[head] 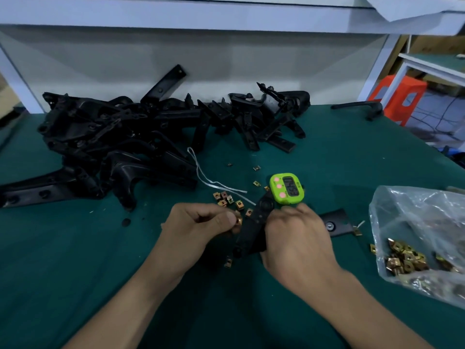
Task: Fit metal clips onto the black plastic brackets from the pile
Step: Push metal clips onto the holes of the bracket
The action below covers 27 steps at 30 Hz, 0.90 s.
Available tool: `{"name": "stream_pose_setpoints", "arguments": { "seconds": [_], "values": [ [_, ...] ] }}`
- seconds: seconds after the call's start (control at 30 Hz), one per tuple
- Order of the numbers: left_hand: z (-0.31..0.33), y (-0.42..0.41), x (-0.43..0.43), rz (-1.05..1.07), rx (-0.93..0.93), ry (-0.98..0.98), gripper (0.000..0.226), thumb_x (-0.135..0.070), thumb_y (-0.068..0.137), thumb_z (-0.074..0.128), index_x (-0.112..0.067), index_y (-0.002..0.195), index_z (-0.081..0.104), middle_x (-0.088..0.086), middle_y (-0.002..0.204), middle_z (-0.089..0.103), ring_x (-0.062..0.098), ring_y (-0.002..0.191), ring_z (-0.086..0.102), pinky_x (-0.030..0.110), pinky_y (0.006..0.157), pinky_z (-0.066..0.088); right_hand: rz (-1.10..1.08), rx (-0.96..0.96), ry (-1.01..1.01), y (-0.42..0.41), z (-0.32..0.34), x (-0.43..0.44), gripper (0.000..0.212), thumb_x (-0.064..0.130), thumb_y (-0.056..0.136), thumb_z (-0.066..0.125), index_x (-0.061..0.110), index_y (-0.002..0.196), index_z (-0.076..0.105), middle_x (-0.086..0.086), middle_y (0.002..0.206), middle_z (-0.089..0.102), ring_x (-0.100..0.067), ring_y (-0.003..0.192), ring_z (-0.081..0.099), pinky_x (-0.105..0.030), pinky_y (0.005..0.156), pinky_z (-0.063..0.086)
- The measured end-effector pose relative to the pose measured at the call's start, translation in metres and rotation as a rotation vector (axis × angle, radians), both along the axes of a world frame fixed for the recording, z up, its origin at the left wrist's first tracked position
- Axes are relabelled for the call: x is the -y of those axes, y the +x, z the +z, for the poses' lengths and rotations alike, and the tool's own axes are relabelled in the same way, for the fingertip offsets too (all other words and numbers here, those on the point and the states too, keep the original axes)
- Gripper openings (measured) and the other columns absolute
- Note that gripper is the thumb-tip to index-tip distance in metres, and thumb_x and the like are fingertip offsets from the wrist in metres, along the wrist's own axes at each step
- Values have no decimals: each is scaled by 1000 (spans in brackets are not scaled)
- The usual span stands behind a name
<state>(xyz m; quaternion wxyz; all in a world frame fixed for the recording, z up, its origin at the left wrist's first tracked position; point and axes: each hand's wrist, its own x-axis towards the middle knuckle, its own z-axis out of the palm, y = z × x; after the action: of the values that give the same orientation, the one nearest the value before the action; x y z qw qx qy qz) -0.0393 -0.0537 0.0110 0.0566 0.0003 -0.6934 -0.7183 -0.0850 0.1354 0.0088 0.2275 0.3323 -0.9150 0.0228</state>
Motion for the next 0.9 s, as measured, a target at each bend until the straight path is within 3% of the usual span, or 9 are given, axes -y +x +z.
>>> {"name": "stream_pose_setpoints", "arguments": {
  "seconds": [0.1, 0.23, 0.47, 0.7, 0.9],
  "values": [
    [1, 1, -2, -11, -21, -48, 17, -29, 84, 75, -14, 84, 82, 9, 85, 78, 18, 82, 74, 20, 75, 53, 35, 8, 0, 1, -1, 0, 51, 10, 33, 71, 24, 58, 29, 1, 48, 48, -24, 45, 47, -30, 53, 36],
    [2, 3, -5, 0, -13, -10, 17, -28, 84, 73, -14, 79, 81, 8, 78, 76, 11, 73, 70, 17, 68, 51, 20, 2, 38, 4, -2, -1, 51, 8, 31, 70, 24, 57, 29, 3, 47, 46, -23, 44, 46, -29, 57, 25],
    [4, 3, -7, 23, 9, 18, 23, -28, 83, 73, -8, 74, 78, 9, 70, 74, 12, 66, 66, 19, 65, 52, 8, 29, 130, 5, 1, 5, 53, 10, 27, 74, 25, 52, 29, 3, 45, 44, -23, 43, 46, -29, 59, 23],
    [4, 3, -14, 101, 11, 16, 21, -33, 78, 74, -14, 69, 79, 3, 65, 73, 7, 60, 65, 16, 61, 50, -7, 33, 175, 6, 2, 6, 53, 9, 28, 73, 26, 50, 27, 4, 43, 43, -22, 42, 45, -29, 59, 22],
    [5, 5, -18, 121, -4, -6, 22, -23, 84, 74, -19, 63, 78, -4, 61, 70, 1, 57, 61, 12, 58, 47, 29, -25, 160, 5, 1, 8, 69, 8, 31, 67, 24, 56, 4, 6, 49, 20, -21, 43, 30, -29, 60, 21]
  ]
}}
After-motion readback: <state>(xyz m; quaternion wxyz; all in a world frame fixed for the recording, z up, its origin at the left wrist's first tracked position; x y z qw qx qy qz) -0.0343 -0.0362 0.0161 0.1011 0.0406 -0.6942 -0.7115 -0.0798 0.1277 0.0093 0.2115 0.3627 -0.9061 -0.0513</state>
